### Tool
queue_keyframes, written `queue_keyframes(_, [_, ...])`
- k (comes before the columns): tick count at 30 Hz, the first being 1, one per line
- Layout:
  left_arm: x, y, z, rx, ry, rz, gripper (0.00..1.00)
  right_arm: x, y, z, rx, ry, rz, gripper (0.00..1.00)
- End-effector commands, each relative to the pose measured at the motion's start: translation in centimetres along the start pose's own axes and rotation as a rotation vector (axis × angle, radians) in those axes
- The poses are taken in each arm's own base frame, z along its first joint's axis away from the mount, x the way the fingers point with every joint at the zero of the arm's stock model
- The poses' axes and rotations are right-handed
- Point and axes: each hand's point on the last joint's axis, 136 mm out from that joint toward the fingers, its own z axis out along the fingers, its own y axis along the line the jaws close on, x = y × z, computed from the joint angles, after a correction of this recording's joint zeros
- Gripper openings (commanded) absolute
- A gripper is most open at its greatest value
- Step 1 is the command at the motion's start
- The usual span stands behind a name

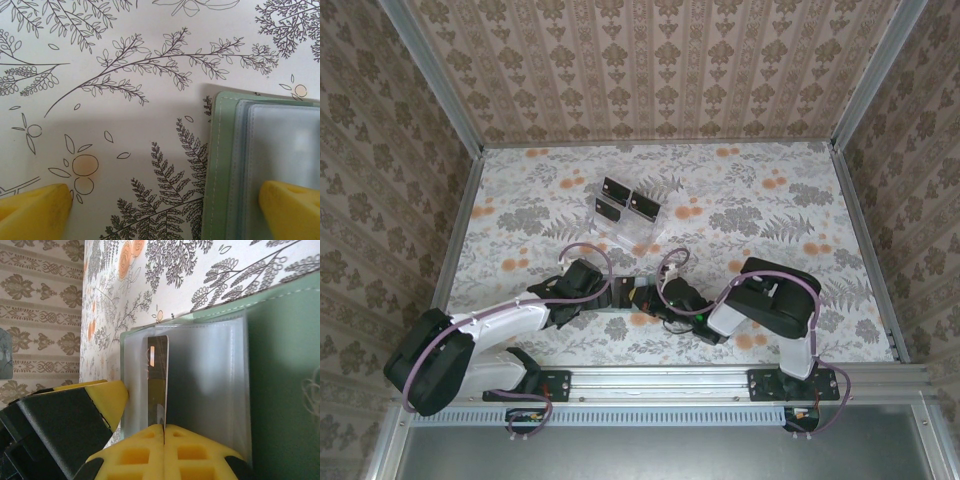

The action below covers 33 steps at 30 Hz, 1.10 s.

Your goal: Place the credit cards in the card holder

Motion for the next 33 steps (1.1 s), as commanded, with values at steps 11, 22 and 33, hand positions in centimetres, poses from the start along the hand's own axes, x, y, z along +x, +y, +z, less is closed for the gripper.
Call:
queue_keyframes(11, [2.5, 2.1, -0.3, -0.082, 0.091, 0.023, 1.0, 1.8, -2.0, 0.6, 0.098, 0.109, -0.014, 0.15])
queue_keyframes(22, [0.2, 2.9, -2.2, -0.103, 0.04, -0.07, 1.0, 0.6, -1.5, -0.8, 0.207, 0.161, -0.127, 0.37])
queue_keyframes(33, [0.5, 4.4, -2.2, -0.156, 0.042, -0.104, 1.0, 0.5, -0.9, 0.5, 0.232, 0.225, -0.175, 0.3])
